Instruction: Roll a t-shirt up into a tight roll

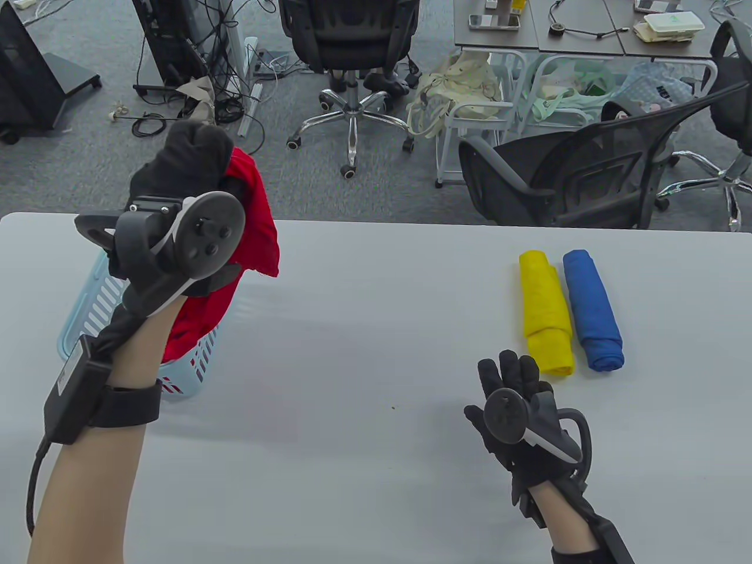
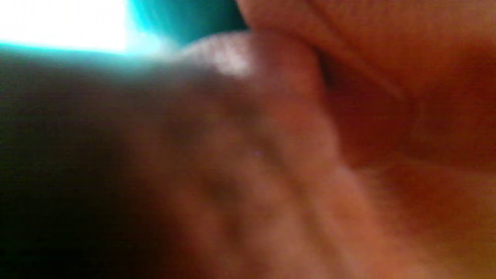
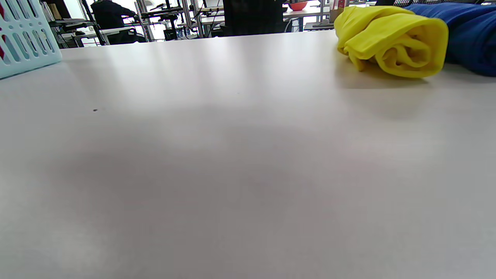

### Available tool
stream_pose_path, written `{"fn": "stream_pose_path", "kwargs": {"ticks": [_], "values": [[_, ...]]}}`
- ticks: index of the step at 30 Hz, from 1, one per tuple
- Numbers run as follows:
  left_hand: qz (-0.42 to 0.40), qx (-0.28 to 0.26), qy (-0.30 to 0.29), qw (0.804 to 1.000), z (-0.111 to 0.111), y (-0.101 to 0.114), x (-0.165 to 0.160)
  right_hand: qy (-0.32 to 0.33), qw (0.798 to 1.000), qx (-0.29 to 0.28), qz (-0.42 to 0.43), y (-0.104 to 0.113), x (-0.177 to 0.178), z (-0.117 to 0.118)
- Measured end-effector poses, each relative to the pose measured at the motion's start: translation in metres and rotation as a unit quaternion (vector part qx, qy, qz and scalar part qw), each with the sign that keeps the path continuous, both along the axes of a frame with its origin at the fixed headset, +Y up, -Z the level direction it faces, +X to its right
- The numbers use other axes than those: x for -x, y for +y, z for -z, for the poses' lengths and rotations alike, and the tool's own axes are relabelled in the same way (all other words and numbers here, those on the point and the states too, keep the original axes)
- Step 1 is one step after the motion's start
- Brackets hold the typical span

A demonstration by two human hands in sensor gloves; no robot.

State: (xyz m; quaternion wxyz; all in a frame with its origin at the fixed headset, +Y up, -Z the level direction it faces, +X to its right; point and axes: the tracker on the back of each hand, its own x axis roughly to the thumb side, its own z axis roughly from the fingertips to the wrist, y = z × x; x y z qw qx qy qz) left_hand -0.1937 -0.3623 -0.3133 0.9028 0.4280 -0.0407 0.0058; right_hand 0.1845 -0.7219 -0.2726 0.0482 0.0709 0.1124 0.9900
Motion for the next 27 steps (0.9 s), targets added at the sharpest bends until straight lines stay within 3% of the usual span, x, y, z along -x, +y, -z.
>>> {"fn": "stream_pose_path", "kwargs": {"ticks": [19, 27], "values": [[-0.067, -0.050, -0.091, 0.992, -0.036, 0.049, -0.037, -0.008, 1.000, -0.014, 0.012, 0.008, -0.004, -0.003], [-0.076, -0.049, -0.122, 0.988, -0.043, 0.048, -0.051, -0.010, 1.000, -0.020, 0.017, 0.009, -0.006, -0.003]]}}
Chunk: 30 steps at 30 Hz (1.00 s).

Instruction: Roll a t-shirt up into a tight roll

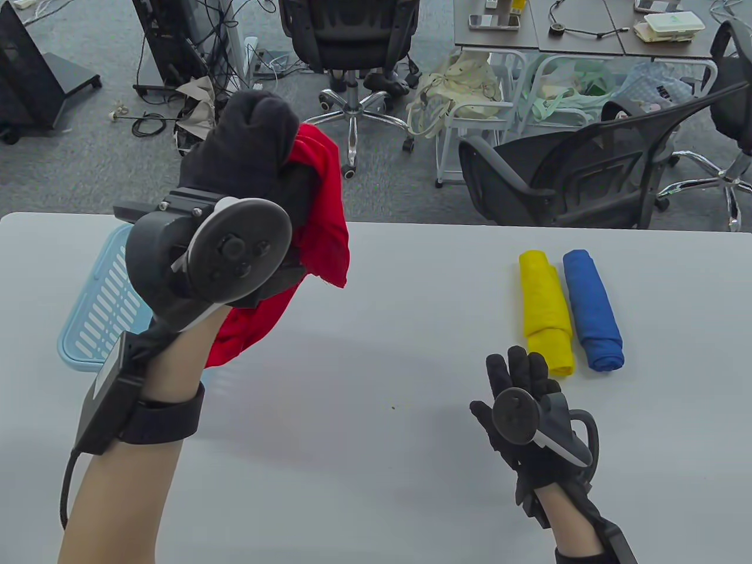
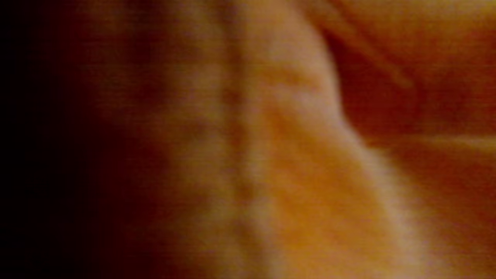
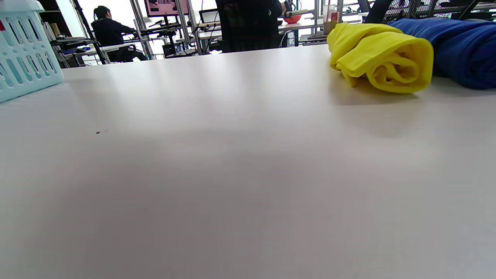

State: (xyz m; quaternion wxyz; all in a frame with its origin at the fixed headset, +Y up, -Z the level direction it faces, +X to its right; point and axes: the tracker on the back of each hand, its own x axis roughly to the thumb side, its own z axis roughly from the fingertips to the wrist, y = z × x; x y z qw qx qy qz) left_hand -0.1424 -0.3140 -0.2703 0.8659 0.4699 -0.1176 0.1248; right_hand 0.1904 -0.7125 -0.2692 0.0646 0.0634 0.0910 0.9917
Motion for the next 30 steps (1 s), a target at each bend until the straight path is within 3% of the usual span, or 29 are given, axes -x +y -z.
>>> {"fn": "stream_pose_path", "kwargs": {"ticks": [3, 6, 10, 13, 15, 19, 21, 23, 24, 27, 29, 30], "values": [[-0.024, 0.028, -0.029, 0.999, 0.005, -0.002, -0.002, -0.004, 1.000, -0.002, 0.004, 0.002, -0.003, 0.000], [-0.005, 0.023, -0.016, 1.000, 0.008, -0.011, -0.006, -0.006, 1.000, -0.002, 0.005, 0.002, -0.004, 0.000], [-0.027, 0.068, -0.061, 0.996, 0.020, -0.039, -0.011, -0.006, 1.000, -0.003, 0.006, 0.003, -0.004, -0.001], [-0.051, 0.126, -0.112, 0.984, 0.029, -0.082, -0.019, -0.006, 1.000, -0.003, 0.004, 0.004, -0.004, -0.001], [-0.025, 0.168, -0.116, 0.979, 0.034, -0.117, -0.025, -0.006, 1.000, -0.002, 0.005, 0.004, -0.005, -0.001], [0.131, 0.229, -0.008, 0.965, 0.045, -0.202, -0.027, -0.008, 1.000, -0.003, 0.007, 0.005, -0.006, -0.001], [0.157, 0.261, 0.053, 0.951, 0.053, -0.248, -0.017, -0.008, 1.000, -0.004, 0.008, 0.005, -0.006, -0.002], [0.148, 0.343, 0.104, 0.922, 0.066, -0.296, -0.001, -0.008, 1.000, -0.005, 0.009, 0.006, -0.006, -0.002], [0.137, 0.413, 0.123, 0.892, 0.076, -0.325, 0.012, -0.008, 1.000, -0.006, 0.009, 0.007, -0.006, -0.002], [0.041, 0.605, 0.085, 0.791, 0.089, -0.398, 0.045, -0.007, 1.000, -0.006, 0.009, 0.007, -0.006, -0.002], [-0.008, 0.667, 0.067, 0.742, 0.087, -0.433, 0.054, -0.005, 1.000, -0.003, 0.008, 0.005, -0.005, -0.002], [-0.030, 0.684, 0.029, 0.729, 0.084, -0.442, 0.055, -0.005, 1.000, -0.001, 0.007, 0.004, -0.005, -0.001]]}}
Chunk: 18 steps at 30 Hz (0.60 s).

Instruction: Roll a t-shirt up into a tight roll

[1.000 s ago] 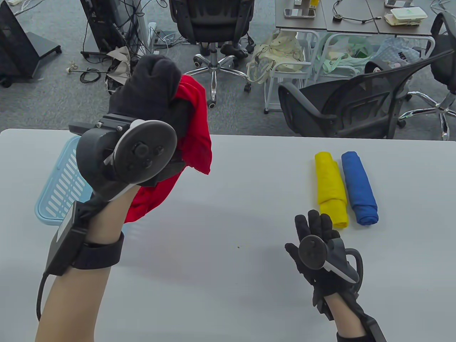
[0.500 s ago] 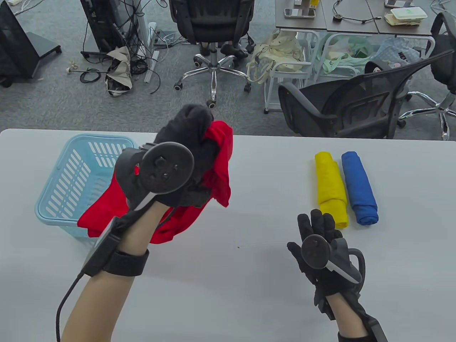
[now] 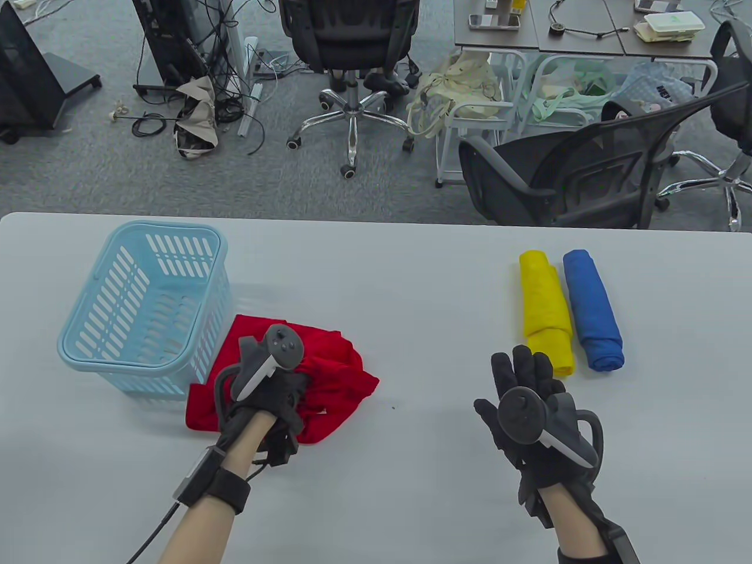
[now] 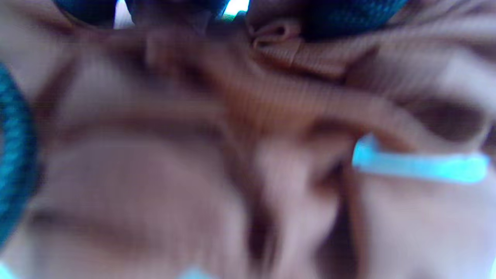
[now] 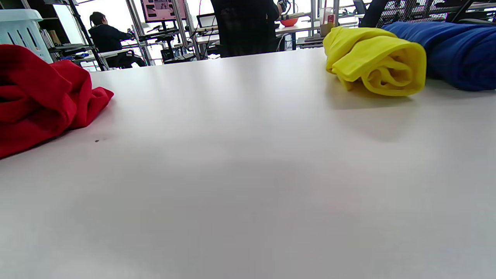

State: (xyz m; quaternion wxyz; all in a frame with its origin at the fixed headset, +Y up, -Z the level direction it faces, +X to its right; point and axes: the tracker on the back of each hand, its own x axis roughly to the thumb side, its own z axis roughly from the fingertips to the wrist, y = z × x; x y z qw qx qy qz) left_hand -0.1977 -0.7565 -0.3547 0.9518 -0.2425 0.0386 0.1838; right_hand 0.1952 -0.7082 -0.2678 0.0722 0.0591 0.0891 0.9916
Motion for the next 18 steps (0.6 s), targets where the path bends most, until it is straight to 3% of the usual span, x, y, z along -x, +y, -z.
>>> {"fn": "stream_pose_path", "kwargs": {"ticks": [2, 4, 8, 12, 18], "values": [[0.022, -0.042, -0.002, 0.999, -0.006, 0.004, -0.007, 0.001, 1.000, 0.004, 0.000, -0.002, 0.001, 0.001], [0.057, -0.024, -0.049, 0.997, -0.010, 0.008, -0.018, 0.004, 1.000, 0.007, -0.001, -0.003, 0.004, 0.001], [0.064, -0.041, -0.078, 0.994, -0.017, 0.016, -0.036, 0.015, 1.000, 0.004, -0.004, -0.001, 0.010, -0.003], [0.118, -0.170, -0.120, 0.971, -0.017, 0.058, -0.056, 0.021, 1.000, 0.003, 0.000, 0.000, 0.014, -0.004], [0.079, -0.256, -0.192, 0.944, 0.011, 0.117, -0.122, 0.011, 1.000, 0.009, 0.004, -0.001, 0.008, -0.002]]}}
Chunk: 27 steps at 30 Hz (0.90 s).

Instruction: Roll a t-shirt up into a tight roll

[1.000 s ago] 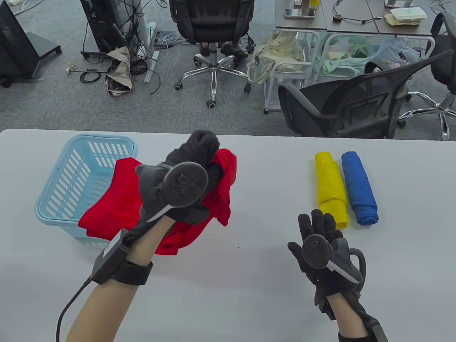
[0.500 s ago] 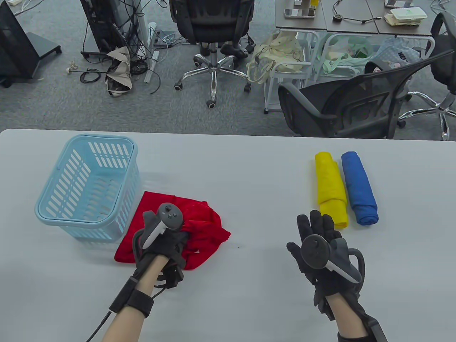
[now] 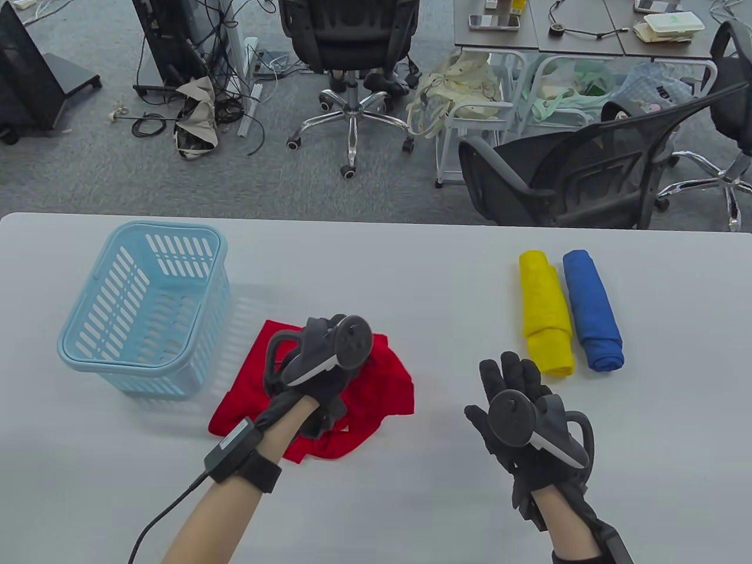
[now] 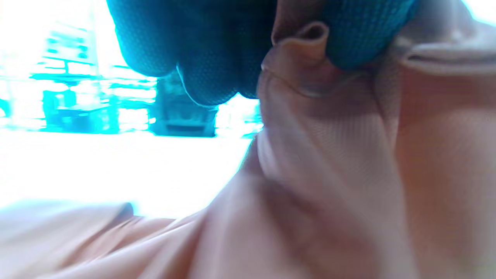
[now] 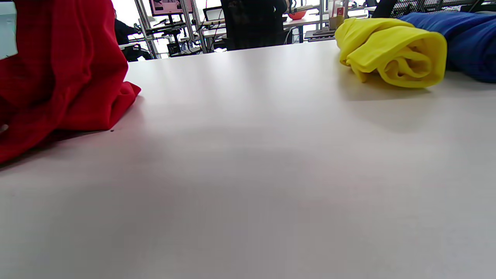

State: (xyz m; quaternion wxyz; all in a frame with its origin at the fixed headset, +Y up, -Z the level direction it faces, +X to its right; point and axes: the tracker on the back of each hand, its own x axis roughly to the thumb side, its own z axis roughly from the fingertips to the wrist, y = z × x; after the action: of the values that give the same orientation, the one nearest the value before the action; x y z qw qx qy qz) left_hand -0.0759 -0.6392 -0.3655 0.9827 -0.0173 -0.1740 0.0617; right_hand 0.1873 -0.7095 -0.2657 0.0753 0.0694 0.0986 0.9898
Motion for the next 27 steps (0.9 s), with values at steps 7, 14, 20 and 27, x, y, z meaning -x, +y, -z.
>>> {"fn": "stream_pose_path", "kwargs": {"ticks": [7, 14, 20, 27], "values": [[-0.118, 0.150, -0.098, 0.977, 0.037, 0.000, -0.035, -0.020, 1.000, 0.010, 0.000, 0.000, -0.008, 0.000], [0.206, 0.222, -0.069, 0.951, -0.005, -0.072, 0.038, 0.024, 0.997, 0.067, -0.022, -0.017, 0.014, 0.005], [0.067, 0.250, -0.064, 0.964, -0.048, -0.117, 0.084, 0.151, 0.982, 0.105, -0.050, -0.028, 0.071, 0.016], [0.038, 0.170, -0.087, 0.981, -0.088, -0.092, 0.090, 0.219, 0.962, 0.114, -0.117, -0.049, 0.101, 0.017]]}}
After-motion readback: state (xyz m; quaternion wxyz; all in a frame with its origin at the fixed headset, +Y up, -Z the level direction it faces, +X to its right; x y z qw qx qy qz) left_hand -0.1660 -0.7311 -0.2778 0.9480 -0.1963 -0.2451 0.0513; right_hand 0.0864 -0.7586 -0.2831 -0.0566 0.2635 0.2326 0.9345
